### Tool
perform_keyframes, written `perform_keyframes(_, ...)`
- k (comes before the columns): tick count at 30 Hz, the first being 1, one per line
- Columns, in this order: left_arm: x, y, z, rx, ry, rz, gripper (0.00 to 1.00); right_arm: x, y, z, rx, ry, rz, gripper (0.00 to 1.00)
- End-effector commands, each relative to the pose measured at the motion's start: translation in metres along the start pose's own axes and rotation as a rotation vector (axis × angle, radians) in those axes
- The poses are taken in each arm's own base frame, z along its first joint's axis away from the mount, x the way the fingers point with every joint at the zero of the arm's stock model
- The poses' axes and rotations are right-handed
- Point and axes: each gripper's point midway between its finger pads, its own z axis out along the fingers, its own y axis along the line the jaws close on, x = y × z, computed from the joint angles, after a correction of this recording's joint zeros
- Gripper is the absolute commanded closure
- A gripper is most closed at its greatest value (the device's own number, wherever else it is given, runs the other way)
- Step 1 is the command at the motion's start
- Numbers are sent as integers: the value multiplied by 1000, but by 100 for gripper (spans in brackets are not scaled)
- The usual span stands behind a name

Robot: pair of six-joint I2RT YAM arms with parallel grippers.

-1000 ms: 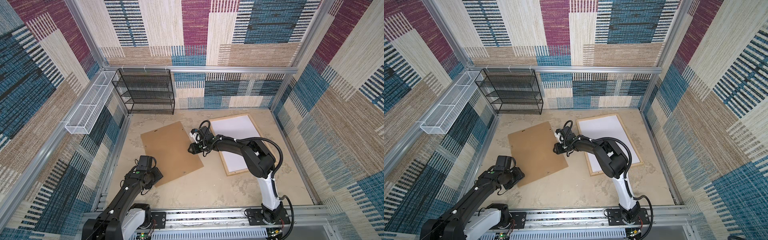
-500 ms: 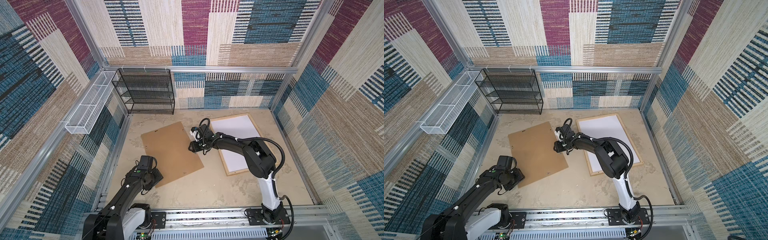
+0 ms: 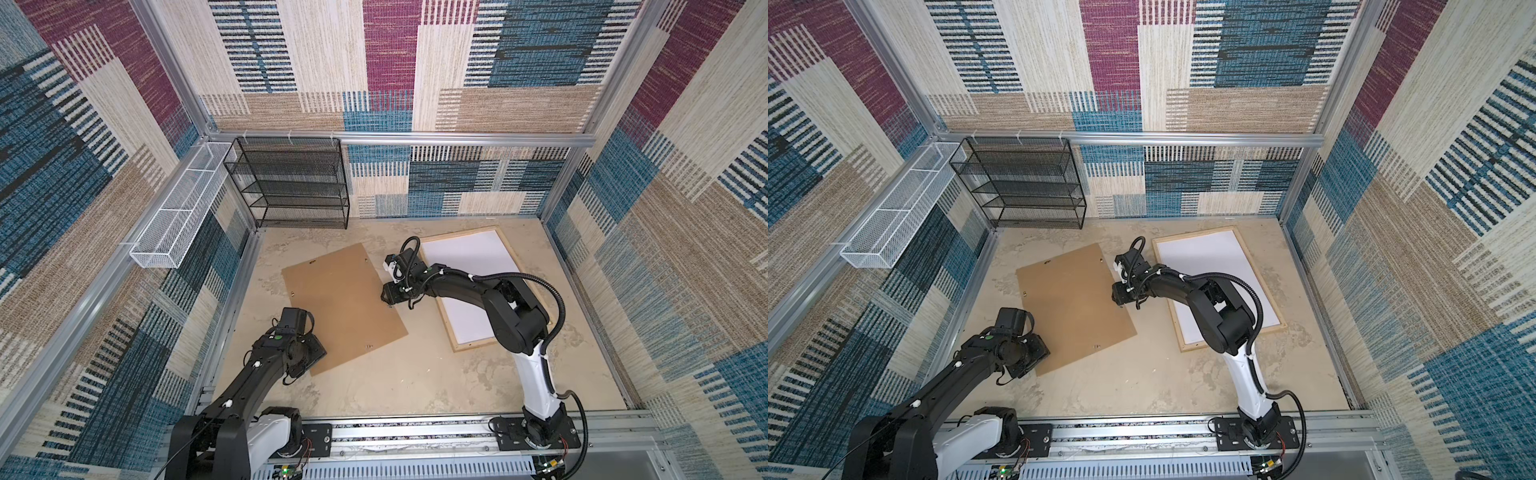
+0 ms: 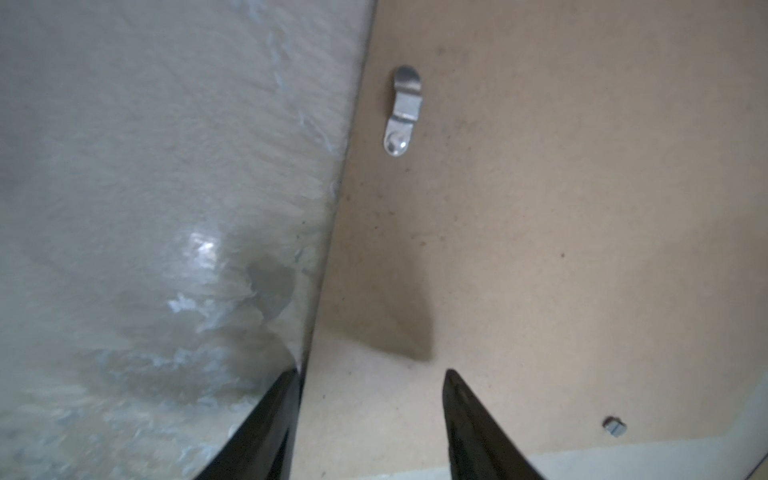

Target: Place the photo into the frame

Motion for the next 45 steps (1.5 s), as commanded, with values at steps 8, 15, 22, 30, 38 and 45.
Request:
perform_keyframes(8, -11, -31, -19, 138, -42, 44, 42, 18, 20, 2, -141, 31, 34, 49)
perform_keyframes(15, -26, -51, -51, 230, -127, 52, 42, 25, 27, 1, -194, 39, 46, 50)
perform_keyframes(22, -37, -65, -85, 290, -192, 53, 42, 23, 32, -5, -220, 33, 43, 50)
perform_keyframes(30, -49, -86, -119, 363, -243, 97, 42, 22, 36, -6, -243, 32, 39, 50)
perform_keyframes(38, -58, -105, -153, 444, -307, 145, 43, 20, 37, -7, -261, 29, 43, 50)
perform_keyframes(45, -63, -109, -165, 450, -324, 141, 43, 18, 40, -11, -271, 18, 37, 50)
